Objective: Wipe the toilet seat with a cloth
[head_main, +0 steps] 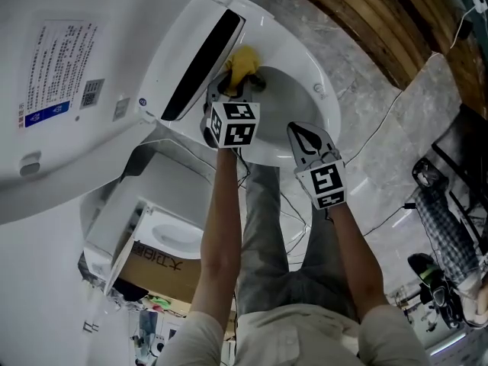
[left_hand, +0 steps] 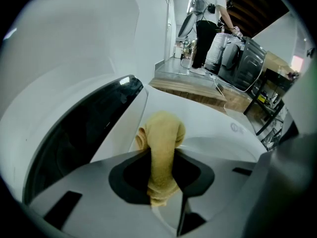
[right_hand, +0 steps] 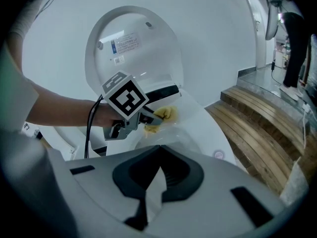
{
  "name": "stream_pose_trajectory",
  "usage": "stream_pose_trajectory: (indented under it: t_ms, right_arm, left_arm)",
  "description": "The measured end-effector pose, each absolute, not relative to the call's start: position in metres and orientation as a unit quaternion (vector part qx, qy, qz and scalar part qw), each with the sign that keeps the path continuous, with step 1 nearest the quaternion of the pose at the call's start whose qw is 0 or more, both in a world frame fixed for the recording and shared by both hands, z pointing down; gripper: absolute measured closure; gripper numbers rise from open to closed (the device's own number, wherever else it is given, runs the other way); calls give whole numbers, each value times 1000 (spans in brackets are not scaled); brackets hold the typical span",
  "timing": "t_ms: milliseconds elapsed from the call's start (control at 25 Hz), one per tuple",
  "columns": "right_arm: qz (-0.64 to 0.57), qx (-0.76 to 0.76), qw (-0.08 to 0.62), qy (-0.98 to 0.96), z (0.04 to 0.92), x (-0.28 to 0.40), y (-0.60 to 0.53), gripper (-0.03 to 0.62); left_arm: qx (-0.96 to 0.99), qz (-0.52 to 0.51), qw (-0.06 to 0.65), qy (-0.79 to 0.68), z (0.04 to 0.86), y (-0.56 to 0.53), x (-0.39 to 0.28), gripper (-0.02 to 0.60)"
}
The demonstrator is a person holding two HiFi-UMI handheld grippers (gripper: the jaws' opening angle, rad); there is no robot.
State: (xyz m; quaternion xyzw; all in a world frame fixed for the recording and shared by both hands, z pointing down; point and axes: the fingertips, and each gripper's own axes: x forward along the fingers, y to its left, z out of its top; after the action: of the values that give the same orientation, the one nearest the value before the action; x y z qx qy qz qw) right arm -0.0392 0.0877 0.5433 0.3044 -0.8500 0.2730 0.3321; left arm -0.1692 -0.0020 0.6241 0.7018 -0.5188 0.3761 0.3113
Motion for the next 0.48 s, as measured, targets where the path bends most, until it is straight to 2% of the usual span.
stream_pose_trajectory:
  t_ms: [480]
  right_arm:
    - [268, 286, 341, -854, 545, -46, 106, 586]
  left_arm:
    - [695, 367, 327, -525, 625, 27, -185, 463]
